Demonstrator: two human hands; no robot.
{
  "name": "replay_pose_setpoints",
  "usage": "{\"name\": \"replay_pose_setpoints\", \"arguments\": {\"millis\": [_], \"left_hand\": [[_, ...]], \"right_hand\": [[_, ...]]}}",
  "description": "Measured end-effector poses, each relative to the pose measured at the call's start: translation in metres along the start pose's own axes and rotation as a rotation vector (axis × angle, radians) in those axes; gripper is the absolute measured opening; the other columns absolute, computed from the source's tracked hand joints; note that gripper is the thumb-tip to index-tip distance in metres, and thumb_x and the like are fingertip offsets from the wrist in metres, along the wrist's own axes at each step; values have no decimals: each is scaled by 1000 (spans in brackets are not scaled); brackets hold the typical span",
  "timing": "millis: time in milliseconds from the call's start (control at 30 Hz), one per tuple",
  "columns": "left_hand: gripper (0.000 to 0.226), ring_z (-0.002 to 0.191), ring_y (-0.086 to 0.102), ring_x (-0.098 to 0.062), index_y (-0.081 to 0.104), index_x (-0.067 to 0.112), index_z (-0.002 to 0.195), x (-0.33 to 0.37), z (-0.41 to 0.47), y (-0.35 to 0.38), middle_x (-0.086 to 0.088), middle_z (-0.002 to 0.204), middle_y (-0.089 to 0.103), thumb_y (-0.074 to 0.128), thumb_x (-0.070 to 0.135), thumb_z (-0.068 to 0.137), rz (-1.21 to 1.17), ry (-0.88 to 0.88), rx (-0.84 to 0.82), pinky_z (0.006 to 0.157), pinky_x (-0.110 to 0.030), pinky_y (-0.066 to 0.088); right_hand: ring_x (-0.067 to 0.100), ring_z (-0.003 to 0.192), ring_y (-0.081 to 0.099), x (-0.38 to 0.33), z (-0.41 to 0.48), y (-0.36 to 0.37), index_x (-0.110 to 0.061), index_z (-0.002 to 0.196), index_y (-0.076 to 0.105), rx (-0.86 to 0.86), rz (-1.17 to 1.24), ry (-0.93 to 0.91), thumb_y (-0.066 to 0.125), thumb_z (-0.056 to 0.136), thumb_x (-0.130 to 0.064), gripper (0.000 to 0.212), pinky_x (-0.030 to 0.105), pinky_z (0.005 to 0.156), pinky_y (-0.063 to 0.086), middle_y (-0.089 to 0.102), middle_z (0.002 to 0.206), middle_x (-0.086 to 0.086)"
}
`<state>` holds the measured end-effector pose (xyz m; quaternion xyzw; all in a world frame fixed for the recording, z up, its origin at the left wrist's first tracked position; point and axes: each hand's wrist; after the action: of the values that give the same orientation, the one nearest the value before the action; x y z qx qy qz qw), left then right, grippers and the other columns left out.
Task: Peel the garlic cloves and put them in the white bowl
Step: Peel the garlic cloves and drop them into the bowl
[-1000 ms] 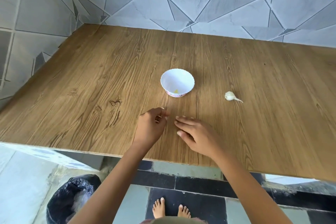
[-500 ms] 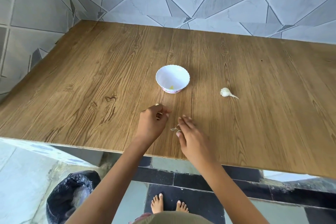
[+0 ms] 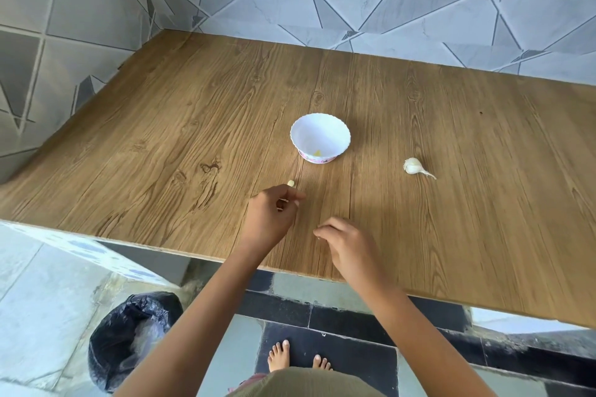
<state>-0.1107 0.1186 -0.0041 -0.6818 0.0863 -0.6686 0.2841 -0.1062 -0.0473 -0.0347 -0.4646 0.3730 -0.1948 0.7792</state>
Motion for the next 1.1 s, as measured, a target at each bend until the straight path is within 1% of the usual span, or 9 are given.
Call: {"name": "replay_pose_setpoints", "arguments": {"millis": [67,200,333,433,600,733,800,900,1100], "left_hand": [[20,61,54,-7,71,14,89,2,-2,1,4,68,61,57,0,87,-178,-134,-47,61,-15,46],[19,73,57,-16,67,6,89,13,-7,7,-8,78,61,50,-1,93,-826,-441,-86,66,-17,52],[27,76,60,-18,63,2,86,28,2,19,-9,77,65,42,14,98,-1273,-730,-95,72,-26,51],[38,74,57,-18,61,1,84,39,8,24,-10,74,63,34,23,99,-1471,-841,-149,76,-26,46],[50,86,61,-25,63,-4,91,46,11,24,-17,89,66,24,25,102,-1494,-840,-174,84,-32,47],[51,82,65,-27,65,-6,88,46,9,22,-20,90,66,24,22,101,-1532,-854,-170,79,-32,50],[54,71,68,-25,67,-7,81,46,7,21,-20,80,68,25,20,101,-1550,-854,-163,71,-30,52],[49,72,64,-22,64,-6,85,47,6,21,-18,75,67,25,19,100,-1554,-841,-172,68,-28,51],[46,72,62,-22,63,-5,90,47,5,20,-16,78,66,25,19,100,-1530,-832,-180,57,-27,54]], "right_hand": [[13,67,65,2,3,-1,-7,87,73,30,51,35,71,65,19,35,23,54,56,68,83,2],[4,79,65,2,16,-25,-9,91,74,154,358,264,61,83,10,24,7,70,48,72,90,1],[6,79,66,-9,38,-44,-8,88,75,185,399,130,66,80,5,18,13,71,50,73,86,0],[19,78,68,-23,49,-34,-7,92,74,174,260,20,60,76,4,24,28,72,54,73,88,6],[22,63,66,-36,45,-25,-9,101,73,304,43,-20,53,79,-9,30,19,55,43,72,77,5],[19,64,67,-35,41,-25,-13,104,73,293,115,26,57,76,-4,34,16,59,43,72,77,4],[20,66,68,-32,42,-24,-13,97,74,327,148,49,56,75,-3,30,25,58,53,73,79,4],[21,69,68,-31,45,-22,-10,86,71,357,183,74,58,73,4,23,33,58,54,72,80,2],[12,80,69,-28,41,-25,-9,92,72,344,296,96,60,79,5,22,27,71,54,73,90,0]]}}
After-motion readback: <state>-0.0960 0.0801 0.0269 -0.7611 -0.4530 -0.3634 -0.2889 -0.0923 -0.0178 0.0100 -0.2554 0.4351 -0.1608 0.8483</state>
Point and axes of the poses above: each hand's wrist, its own z-axis towards the middle knuckle, its own y-axis out of the palm, x = y × z
